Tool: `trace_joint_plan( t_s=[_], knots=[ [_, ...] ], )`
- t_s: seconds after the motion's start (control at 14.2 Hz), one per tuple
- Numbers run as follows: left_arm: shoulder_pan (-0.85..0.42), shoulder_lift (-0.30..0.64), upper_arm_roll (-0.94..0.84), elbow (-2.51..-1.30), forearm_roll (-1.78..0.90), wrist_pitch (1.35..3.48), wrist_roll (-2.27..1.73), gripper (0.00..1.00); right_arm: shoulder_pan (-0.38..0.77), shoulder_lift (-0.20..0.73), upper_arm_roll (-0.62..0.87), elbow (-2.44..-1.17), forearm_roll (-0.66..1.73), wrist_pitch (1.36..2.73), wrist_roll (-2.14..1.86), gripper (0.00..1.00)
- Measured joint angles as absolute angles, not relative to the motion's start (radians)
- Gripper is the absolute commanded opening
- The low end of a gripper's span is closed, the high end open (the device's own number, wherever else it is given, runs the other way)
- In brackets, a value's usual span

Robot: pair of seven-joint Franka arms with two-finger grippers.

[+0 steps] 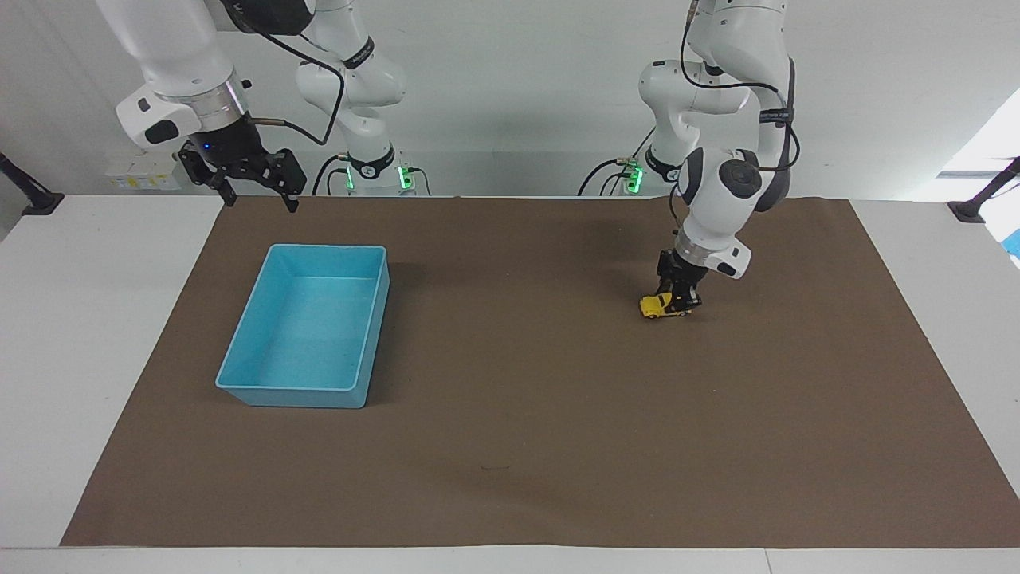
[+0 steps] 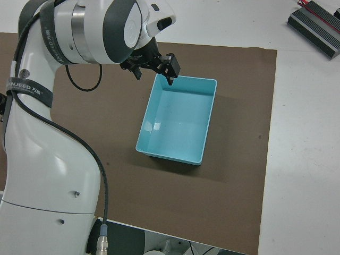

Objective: Wind up and store yellow beetle car

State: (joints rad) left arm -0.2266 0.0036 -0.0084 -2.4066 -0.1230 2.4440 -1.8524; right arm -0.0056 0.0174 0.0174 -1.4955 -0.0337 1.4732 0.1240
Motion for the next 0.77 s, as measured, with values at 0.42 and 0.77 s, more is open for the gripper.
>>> trace_joint_plan(
  t_s=[0.42, 0.77],
  knots=[
    [-0.215, 0.004, -0.014, -2.407, -0.147, 2.445, -1.822, 1.0, -0.006, 0.017, 0.017, -1.496, -0.034, 1.473, 0.124, 1.0],
    [-0.168, 0.031, 0.003, -2.352, -0.134, 2.391, -1.79, 1.0, -0.006, 0.017, 0.017, -1.496, -0.034, 1.473, 0.124, 1.0]
  ],
)
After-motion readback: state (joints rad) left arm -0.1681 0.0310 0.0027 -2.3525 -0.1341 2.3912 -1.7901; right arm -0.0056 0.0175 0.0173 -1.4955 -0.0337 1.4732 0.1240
